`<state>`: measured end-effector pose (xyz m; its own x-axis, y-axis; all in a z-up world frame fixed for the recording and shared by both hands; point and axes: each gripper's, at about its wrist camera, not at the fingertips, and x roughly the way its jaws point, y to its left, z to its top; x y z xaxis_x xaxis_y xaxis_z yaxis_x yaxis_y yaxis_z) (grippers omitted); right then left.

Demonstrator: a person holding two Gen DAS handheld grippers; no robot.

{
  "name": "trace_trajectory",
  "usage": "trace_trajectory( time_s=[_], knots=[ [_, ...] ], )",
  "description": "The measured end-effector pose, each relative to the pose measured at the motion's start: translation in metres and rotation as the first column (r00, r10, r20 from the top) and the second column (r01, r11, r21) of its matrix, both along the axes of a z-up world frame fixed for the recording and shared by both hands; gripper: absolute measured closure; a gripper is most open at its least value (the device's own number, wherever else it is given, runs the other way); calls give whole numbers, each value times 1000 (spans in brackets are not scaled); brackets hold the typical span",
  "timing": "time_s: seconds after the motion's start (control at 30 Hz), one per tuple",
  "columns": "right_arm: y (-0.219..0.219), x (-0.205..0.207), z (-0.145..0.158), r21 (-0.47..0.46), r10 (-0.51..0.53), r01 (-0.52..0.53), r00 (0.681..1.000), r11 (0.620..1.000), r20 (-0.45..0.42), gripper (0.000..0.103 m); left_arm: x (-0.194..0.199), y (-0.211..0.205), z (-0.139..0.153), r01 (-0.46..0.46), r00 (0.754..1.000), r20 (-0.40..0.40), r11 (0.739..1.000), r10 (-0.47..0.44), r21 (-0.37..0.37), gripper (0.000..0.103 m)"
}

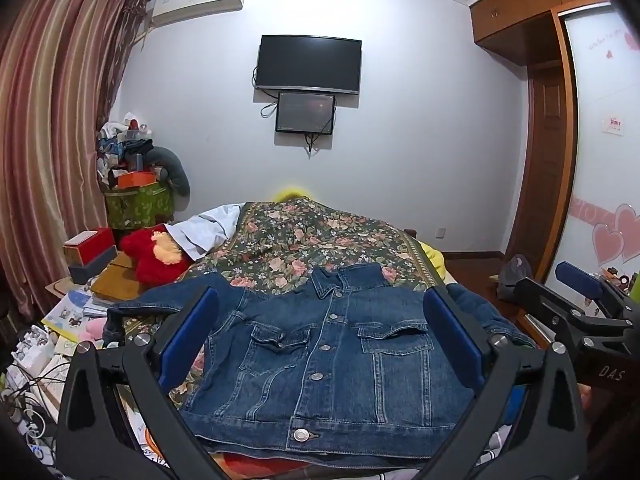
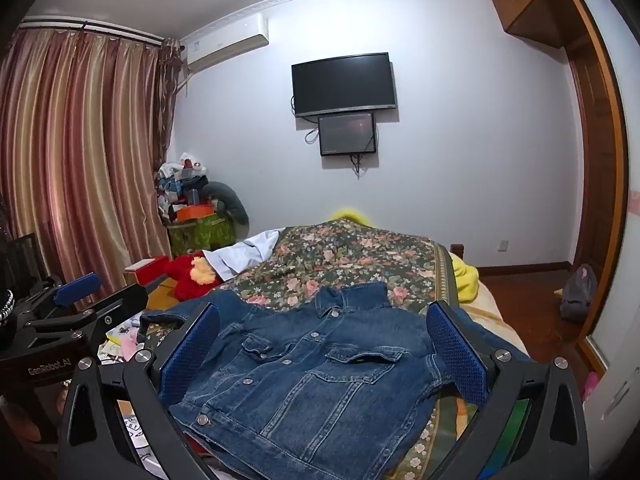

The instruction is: Fold large clothes

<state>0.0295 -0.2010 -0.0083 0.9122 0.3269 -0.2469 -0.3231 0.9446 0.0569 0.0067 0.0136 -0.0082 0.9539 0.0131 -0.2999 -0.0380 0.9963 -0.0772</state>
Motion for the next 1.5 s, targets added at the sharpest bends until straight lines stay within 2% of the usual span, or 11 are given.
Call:
trace_trajectory(
  time_s=[1.5],
  knots=[
    [-1, 2, 2, 8, 5, -5, 1000, 1000, -4, 0, -1, -6, -1, -3, 1000, 16, 1000, 3, 4, 0]
  ],
)
